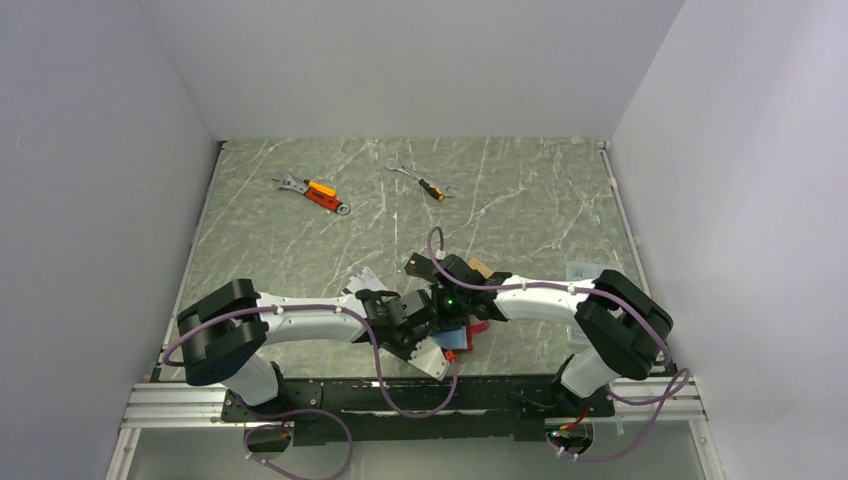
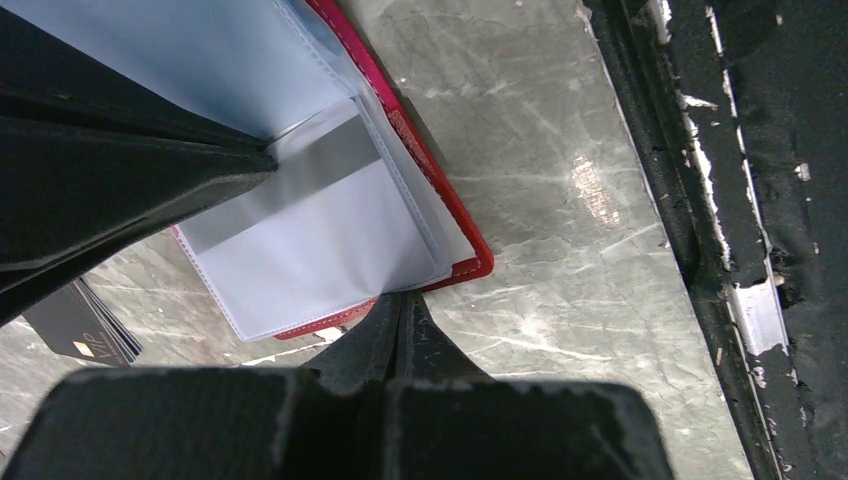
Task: Put the credit cards into the card holder
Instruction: Insert the credit card into the card holder, then pick up the credit card from the center of the board.
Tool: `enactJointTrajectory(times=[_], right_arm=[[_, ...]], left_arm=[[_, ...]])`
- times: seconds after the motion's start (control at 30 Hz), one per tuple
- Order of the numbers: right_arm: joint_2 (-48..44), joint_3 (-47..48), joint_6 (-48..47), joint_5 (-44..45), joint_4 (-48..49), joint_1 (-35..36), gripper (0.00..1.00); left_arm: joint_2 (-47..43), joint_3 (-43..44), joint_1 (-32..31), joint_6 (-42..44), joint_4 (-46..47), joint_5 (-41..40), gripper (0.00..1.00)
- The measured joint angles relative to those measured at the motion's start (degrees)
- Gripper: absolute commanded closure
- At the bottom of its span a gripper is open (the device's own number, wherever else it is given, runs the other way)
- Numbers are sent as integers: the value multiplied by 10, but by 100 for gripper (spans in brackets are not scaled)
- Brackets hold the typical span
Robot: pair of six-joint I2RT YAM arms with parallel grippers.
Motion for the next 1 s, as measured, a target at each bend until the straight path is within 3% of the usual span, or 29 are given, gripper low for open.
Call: enactJointTrajectory(times=[0.2,0.5,0.63,0.83,1.0], right_arm=[[-22,-2,-1,1,-12,-6,86],[-103,-8,-25,0,-31,-51,75],[-105,6,-45,-2,-61,-77,60],[-93,81,-95,0,-83,-167,48],[0,195,-140,-11,-78,-217,46]], left_arm=[[-5,-2,4,0,1,-1,100],[-81,12,35,-3,-46,12,74],[-101,72,85,-15,-85,48,64],[-91,157,210,-45,-85,99,63],[-29,172,236,-50,-38,115,68]])
